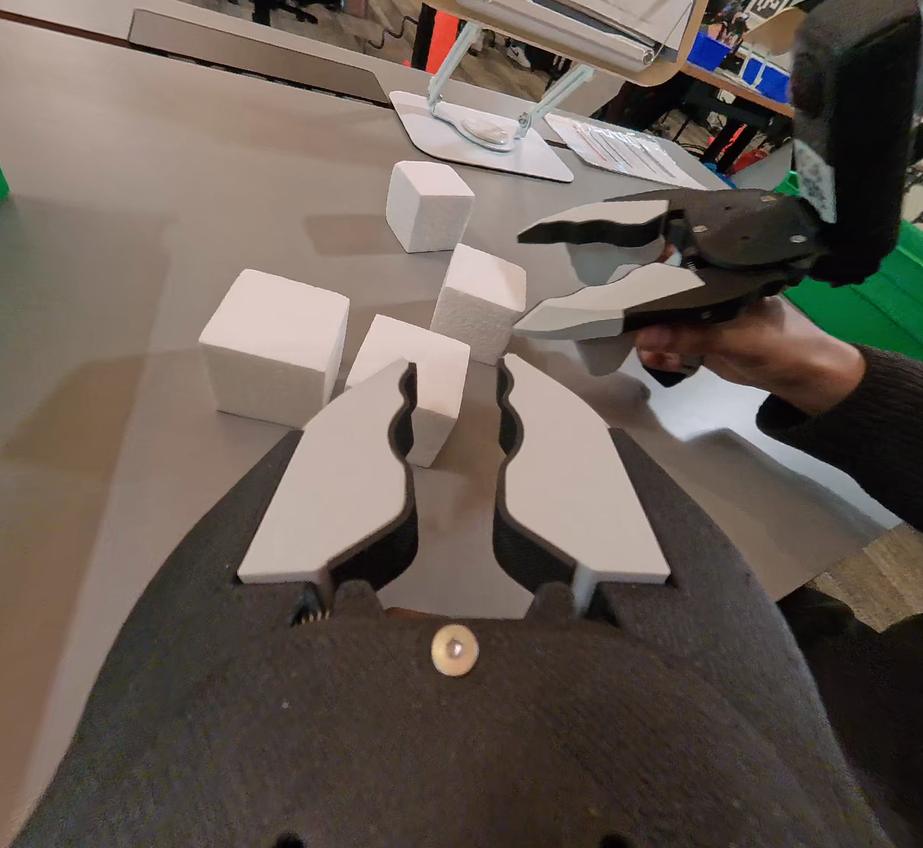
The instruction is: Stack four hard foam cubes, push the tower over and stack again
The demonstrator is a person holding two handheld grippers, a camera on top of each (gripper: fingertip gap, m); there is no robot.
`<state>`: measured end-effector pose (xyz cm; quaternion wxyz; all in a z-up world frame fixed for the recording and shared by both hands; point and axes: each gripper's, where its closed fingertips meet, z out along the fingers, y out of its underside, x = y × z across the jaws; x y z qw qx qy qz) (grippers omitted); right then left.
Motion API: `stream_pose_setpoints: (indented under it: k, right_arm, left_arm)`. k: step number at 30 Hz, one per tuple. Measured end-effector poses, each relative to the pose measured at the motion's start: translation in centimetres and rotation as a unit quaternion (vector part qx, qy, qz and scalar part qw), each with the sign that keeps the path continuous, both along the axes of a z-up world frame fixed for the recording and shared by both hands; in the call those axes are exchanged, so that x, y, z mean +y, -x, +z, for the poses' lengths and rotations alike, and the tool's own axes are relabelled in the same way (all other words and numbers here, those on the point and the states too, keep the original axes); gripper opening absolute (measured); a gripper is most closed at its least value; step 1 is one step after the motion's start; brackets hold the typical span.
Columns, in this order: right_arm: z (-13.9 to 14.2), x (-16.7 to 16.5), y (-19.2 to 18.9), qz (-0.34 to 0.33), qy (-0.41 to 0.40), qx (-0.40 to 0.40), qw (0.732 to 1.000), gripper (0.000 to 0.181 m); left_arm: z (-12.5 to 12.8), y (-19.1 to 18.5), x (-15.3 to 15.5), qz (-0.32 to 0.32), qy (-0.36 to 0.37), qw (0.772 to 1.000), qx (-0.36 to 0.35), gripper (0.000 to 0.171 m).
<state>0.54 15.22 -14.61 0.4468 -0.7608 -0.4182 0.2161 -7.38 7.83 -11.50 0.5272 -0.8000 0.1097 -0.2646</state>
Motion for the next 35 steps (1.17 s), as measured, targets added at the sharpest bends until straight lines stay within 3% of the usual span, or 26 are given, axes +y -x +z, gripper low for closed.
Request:
stream_pose_setpoints:
  k: [3, 5, 6, 10, 17, 21, 24, 29, 35]
  right_arm:
    - [-1.6, 0.8, 0.5, -0.009, 0.016, -0.035, 0.999, 0.087]
    - [-1.8, 1.5, 0.5, -0.023, 0.000, -0.046, 0.999, 0.071]
    - [-1.6, 1.5, 0.4, -0.024, -0.007, -0.044, 0.999, 0.057]
    - [0.5, 0.8, -0.6, -0.009, -0.020, 0.003, 1.000, 0.054]
    - [4.6, 0.0, -7.8, -0.037, -0.074, 0.039, 0.996, 0.054]
    - [4.0, -0.6, -12.0, -0.041, -0.131, -0.008, 0.991, 0.054]
    - [3.2, -1.4, -12.4, -0.006, -0.137, -0.025, 0.990, 0.054]
    - [1.0, -4.4, -9.7, 0.101, -0.084, -0.031, 0.991, 0.054]
    - [0.0, -6.4, -8.3, 0.159, -0.041, -0.021, 0.986, 0.054]
  left_arm:
    - [0.0, 0.0, 0.0, 0.000, -0.001, 1.000, 0.001, 0.031]
    - [0.0, -0.1, 0.0, -0.002, -0.002, 1.000, 0.005, 0.031]
    - [-0.1, -0.1, -0.1, -0.003, 0.000, 1.000, 0.005, 0.031]
    - [-0.2, -0.2, -0.1, -0.005, 0.004, 1.000, 0.004, 0.031]
    - [-0.1, -0.5, -0.2, -0.013, -0.008, 1.000, 0.014, 0.029]
    - [-0.4, -2.0, -0.9, -0.054, 0.012, 0.998, -0.004, 0.029]
    - [-0.4, -2.8, -1.1, -0.072, 0.017, 0.997, -0.017, 0.029]
    - [-0.5, -3.2, -1.2, -0.083, 0.017, 0.996, -0.006, 0.030]
    - [-1.0, -3.8, -1.6, -0.101, 0.035, 0.994, -0.012, 0.030]
